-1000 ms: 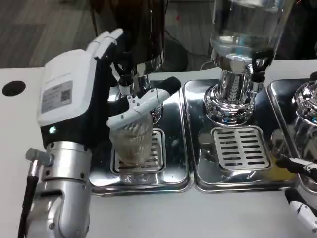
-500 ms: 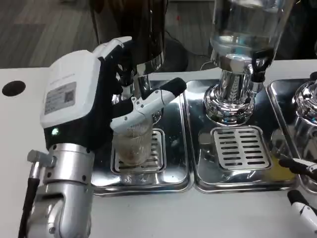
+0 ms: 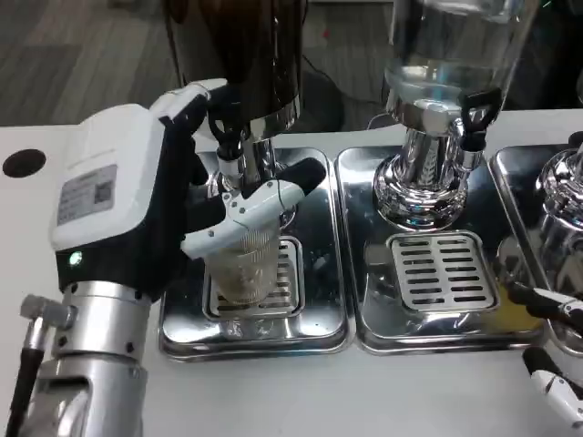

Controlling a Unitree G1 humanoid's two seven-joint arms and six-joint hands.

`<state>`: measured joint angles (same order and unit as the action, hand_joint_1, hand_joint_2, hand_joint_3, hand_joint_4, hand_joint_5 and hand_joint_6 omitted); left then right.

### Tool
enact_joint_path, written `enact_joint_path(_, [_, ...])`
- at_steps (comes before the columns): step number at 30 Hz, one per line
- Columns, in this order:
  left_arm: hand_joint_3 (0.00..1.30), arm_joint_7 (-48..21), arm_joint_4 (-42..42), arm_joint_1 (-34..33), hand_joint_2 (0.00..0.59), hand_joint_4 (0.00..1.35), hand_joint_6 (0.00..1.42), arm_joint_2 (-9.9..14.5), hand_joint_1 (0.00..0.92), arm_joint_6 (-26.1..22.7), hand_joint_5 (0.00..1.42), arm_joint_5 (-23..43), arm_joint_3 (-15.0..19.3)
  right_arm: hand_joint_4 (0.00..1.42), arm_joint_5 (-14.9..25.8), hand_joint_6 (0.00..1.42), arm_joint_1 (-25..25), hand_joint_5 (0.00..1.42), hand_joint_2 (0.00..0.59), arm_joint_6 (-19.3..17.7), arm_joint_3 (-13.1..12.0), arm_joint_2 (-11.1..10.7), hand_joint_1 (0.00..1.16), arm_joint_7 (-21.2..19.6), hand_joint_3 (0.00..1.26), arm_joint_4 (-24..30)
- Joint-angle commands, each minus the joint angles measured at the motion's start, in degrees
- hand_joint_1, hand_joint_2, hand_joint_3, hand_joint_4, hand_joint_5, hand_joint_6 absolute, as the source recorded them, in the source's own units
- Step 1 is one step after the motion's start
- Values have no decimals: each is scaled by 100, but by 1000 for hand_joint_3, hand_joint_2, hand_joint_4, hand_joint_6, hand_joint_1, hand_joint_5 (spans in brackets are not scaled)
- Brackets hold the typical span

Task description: Grasp the cup under the faucet to collect the drink, then remove the cup.

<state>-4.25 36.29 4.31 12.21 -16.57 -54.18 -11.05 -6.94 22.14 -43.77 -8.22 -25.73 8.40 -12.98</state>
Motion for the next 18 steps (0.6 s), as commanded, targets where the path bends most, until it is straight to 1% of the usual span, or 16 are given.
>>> enact_joint_path(1, [342,-199,-42,202,21,299,881,59,19,22,728,47,73,182,8,45,61,194,392,-69,-3,15,534,27,265,85])
enact_joint_path(12, [340,-243,-181,215,21,297,882,-30,19,63,728,-41,-31,178,70,45,120,194,392,-116,-40,-2,517,53,263,88])
enact_joint_path(18, [308,-204,-41,150,21,255,885,-97,19,109,716,-62,-34,178,89,45,111,194,392,-126,-69,-12,512,68,263,16])
